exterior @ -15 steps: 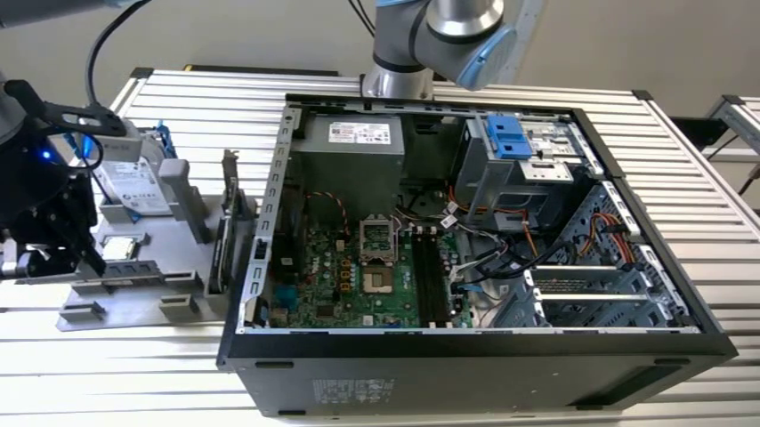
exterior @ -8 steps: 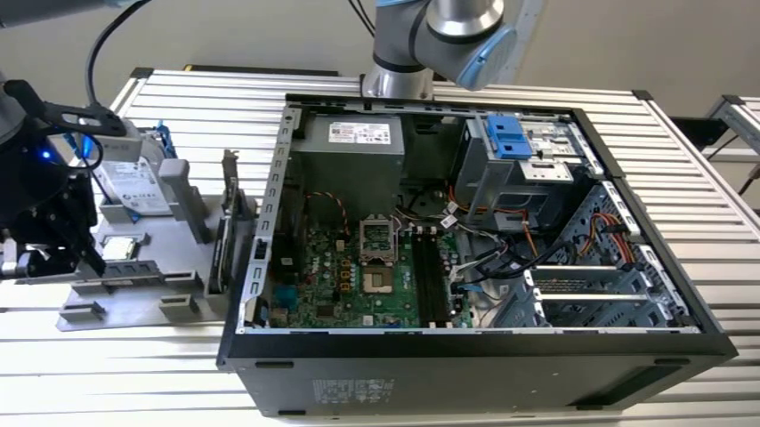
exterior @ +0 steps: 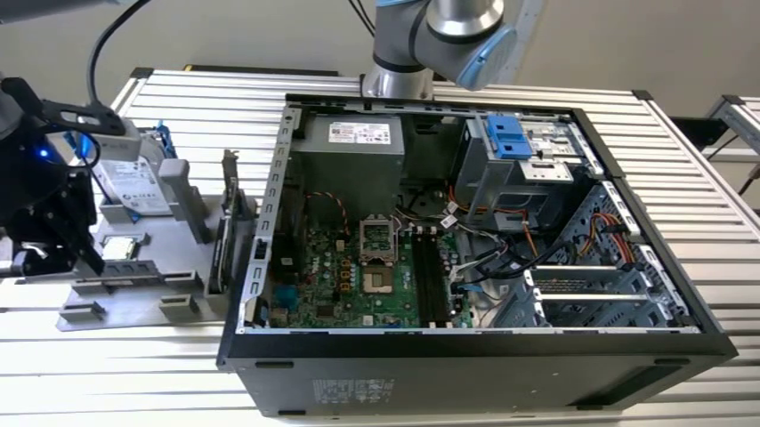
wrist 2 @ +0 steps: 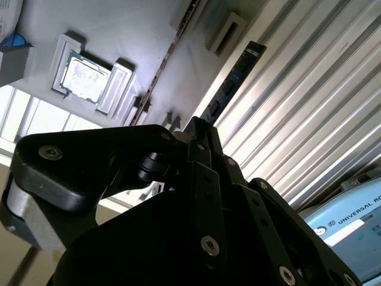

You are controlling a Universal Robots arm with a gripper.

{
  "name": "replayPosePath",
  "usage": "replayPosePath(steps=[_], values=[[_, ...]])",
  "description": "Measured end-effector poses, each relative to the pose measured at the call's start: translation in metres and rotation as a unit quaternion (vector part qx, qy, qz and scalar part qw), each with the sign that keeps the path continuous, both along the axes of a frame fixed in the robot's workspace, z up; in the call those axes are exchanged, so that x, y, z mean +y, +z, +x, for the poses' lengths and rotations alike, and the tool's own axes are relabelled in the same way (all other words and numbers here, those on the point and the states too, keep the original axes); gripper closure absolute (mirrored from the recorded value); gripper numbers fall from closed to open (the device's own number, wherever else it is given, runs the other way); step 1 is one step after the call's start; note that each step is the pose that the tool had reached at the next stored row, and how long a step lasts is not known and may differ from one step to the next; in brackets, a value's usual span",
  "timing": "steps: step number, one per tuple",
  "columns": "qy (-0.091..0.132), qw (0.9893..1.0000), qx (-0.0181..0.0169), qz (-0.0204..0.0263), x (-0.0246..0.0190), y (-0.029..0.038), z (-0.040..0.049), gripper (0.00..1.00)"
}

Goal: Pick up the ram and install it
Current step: 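Pick up the ram and move it above insertion slot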

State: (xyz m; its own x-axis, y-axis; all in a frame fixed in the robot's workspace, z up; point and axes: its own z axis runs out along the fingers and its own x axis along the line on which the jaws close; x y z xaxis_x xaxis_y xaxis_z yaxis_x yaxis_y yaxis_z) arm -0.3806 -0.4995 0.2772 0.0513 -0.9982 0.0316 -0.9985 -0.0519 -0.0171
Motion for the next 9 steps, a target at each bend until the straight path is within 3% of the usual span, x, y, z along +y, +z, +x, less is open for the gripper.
replayPosePath(steps=[9], values=[[-0.007, 1.0, 0.0002, 0.0, 0.0, 0.0044, 0.0001, 1.0]])
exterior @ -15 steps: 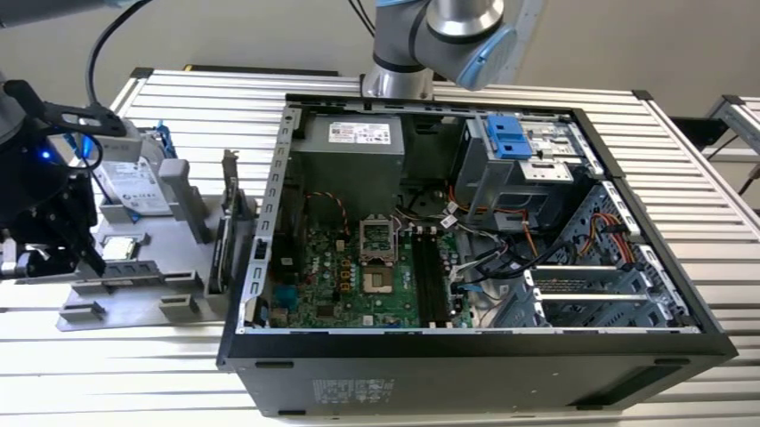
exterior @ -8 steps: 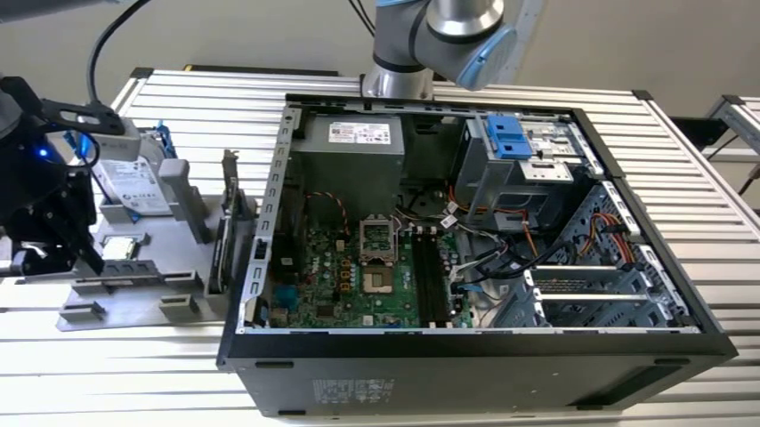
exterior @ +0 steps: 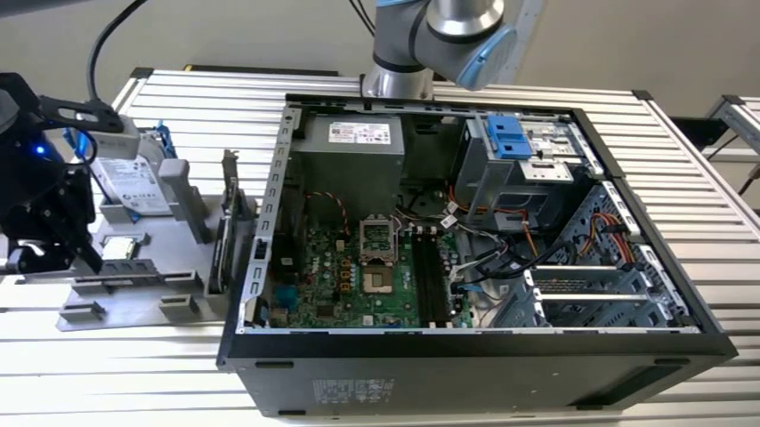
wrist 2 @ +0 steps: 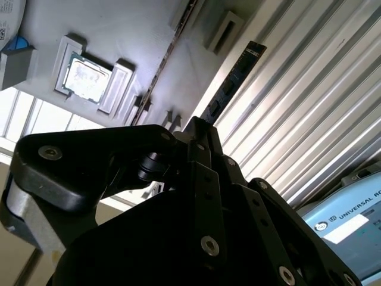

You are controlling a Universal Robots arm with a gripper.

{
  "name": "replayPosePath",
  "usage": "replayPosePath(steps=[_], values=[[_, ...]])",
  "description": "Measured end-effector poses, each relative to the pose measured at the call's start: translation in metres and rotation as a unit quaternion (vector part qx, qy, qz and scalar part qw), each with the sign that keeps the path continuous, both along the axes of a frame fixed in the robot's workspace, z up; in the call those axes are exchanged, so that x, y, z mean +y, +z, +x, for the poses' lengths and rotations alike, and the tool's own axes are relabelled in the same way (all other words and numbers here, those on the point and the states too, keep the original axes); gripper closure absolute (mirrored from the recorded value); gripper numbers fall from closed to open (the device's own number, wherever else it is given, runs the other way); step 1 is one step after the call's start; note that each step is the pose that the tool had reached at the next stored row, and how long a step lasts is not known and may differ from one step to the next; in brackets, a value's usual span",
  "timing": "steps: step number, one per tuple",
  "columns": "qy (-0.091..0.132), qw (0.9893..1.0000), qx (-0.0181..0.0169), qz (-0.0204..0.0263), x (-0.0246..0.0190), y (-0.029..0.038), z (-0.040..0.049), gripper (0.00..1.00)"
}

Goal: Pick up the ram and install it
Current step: 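Pick up the ram and move it above insertion slot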

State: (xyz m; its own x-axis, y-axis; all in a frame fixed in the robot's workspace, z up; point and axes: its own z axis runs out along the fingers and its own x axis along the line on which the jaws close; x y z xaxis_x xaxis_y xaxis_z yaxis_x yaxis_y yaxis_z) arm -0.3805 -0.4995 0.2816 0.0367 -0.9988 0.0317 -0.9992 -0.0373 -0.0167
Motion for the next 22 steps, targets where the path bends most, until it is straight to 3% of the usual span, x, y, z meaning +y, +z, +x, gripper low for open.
replayPosePath(steps=[9, 22], values=[[0.0, 1.0, 0.0017, 0.0, 0.0, 0.0072, 0.0004, 1.0], [-0.001, 1.0, 0.0028, 0.0, 0.0, 0.0122, 0.0004, 1.0]])
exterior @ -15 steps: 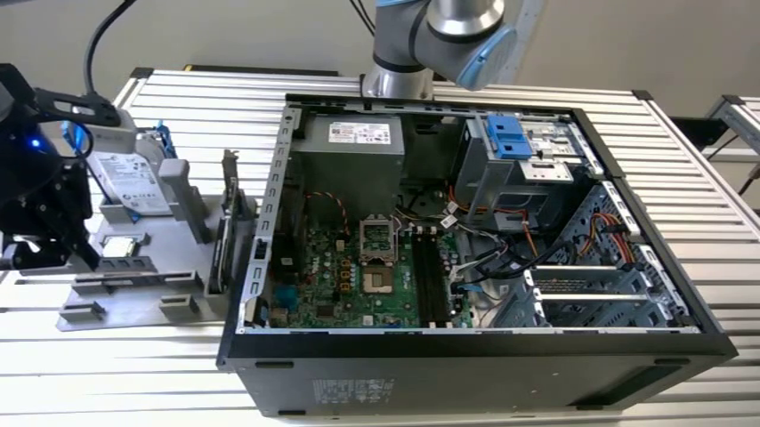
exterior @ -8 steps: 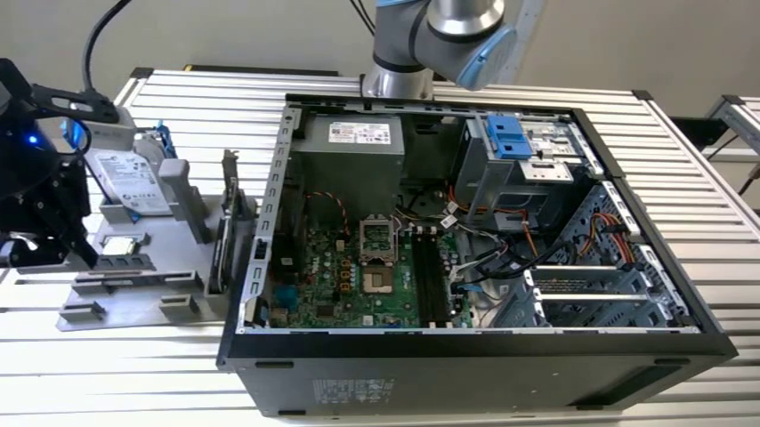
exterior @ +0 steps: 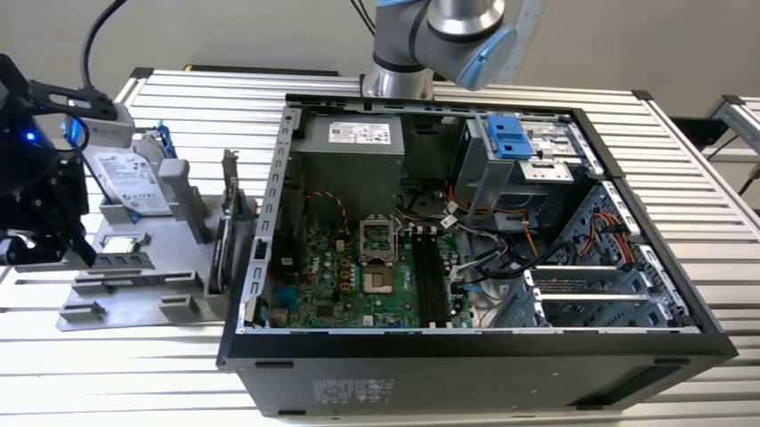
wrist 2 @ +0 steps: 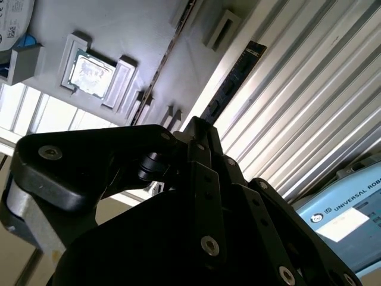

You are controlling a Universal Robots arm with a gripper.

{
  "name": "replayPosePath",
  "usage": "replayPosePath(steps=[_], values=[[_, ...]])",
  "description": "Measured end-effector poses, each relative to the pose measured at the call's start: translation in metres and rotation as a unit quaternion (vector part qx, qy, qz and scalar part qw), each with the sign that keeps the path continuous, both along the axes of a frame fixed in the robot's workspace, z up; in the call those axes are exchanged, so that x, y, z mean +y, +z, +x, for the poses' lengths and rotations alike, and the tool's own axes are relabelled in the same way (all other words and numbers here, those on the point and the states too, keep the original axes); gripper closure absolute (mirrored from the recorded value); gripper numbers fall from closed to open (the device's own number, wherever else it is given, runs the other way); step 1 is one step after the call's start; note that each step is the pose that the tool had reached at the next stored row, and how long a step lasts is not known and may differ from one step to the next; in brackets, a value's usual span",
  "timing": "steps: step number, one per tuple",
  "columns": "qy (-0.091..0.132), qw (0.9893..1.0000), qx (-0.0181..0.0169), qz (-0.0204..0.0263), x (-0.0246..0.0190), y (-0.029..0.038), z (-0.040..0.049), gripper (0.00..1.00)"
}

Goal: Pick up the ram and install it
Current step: 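Pick up the ram and move it above insertion slot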

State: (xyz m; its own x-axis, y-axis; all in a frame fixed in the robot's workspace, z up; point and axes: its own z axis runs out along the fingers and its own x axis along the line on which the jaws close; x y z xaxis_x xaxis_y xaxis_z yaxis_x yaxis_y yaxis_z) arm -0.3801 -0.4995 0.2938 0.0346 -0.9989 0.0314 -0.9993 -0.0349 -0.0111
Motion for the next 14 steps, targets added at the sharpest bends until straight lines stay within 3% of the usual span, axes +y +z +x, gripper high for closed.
replayPosePath(steps=[14], values=[[-0.001, 1.0, 0.0006, 0.0001, 0.0, 0.0057, 0.0, 1.0]])
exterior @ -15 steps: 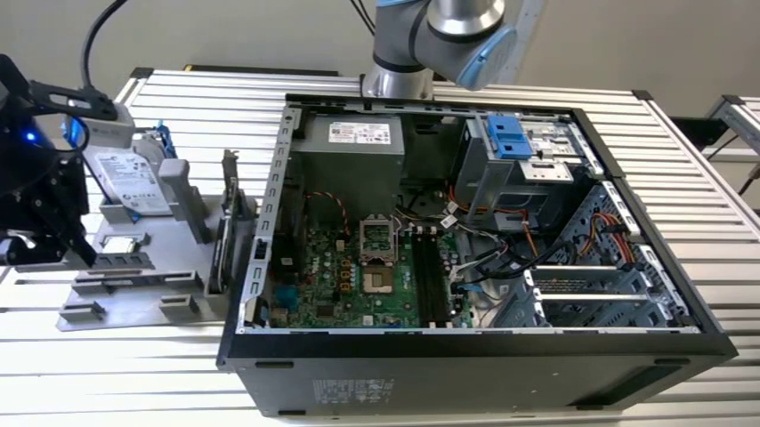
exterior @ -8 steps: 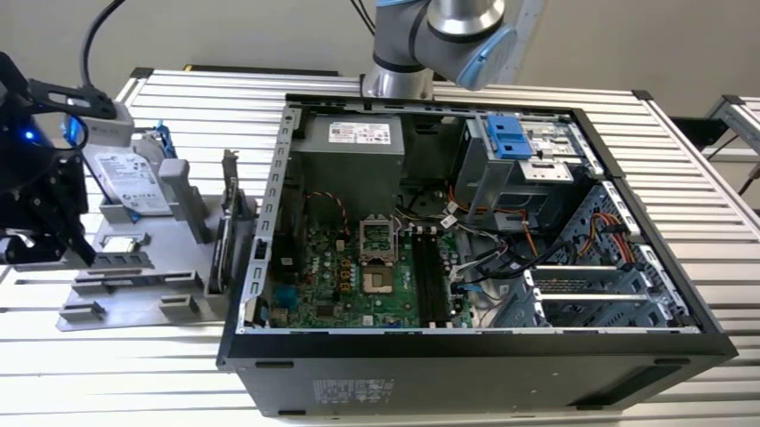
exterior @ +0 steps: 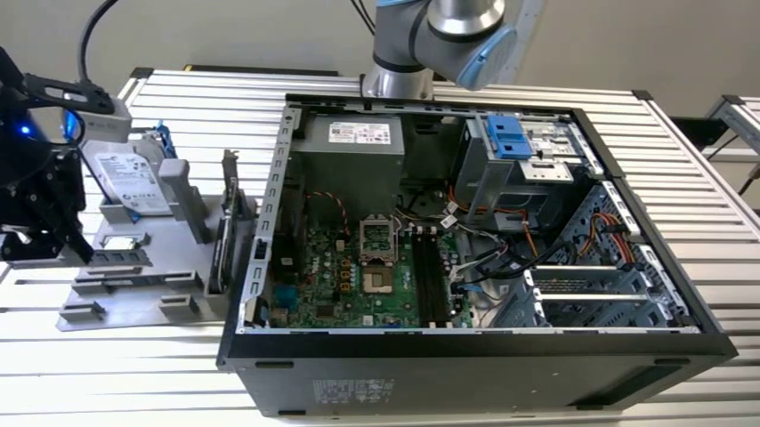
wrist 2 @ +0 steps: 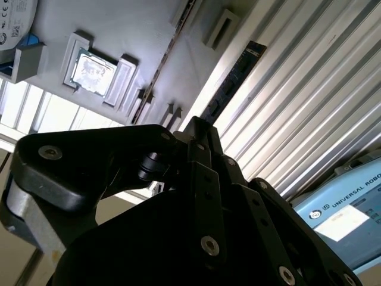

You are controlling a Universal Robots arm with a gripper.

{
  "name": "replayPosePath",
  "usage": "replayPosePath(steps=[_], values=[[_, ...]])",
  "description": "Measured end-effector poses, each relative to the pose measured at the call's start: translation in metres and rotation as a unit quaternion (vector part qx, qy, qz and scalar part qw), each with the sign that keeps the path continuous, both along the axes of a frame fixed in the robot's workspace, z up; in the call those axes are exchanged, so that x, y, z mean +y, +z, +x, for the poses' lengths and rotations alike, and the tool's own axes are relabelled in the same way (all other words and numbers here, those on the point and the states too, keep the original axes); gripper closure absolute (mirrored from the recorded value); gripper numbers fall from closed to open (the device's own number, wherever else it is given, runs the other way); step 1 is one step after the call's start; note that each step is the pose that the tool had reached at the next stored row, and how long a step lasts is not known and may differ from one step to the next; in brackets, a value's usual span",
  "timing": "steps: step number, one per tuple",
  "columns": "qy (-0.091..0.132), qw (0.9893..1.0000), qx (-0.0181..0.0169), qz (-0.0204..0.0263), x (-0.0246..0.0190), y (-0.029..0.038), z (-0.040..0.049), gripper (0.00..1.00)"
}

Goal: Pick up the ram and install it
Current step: 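Pick up the ram and move it above insertion slot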

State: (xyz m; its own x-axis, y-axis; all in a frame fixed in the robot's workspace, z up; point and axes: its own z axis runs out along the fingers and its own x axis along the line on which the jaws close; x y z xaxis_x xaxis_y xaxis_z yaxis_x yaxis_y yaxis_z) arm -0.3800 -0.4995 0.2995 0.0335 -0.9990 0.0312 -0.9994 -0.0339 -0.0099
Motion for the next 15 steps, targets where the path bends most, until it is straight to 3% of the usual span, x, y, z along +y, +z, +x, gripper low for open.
replayPosePath(steps=[15], values=[[0.0, 1.0, 0.0001, -0.0001, 0.0, 0.0031, 0.0, 1.0]])
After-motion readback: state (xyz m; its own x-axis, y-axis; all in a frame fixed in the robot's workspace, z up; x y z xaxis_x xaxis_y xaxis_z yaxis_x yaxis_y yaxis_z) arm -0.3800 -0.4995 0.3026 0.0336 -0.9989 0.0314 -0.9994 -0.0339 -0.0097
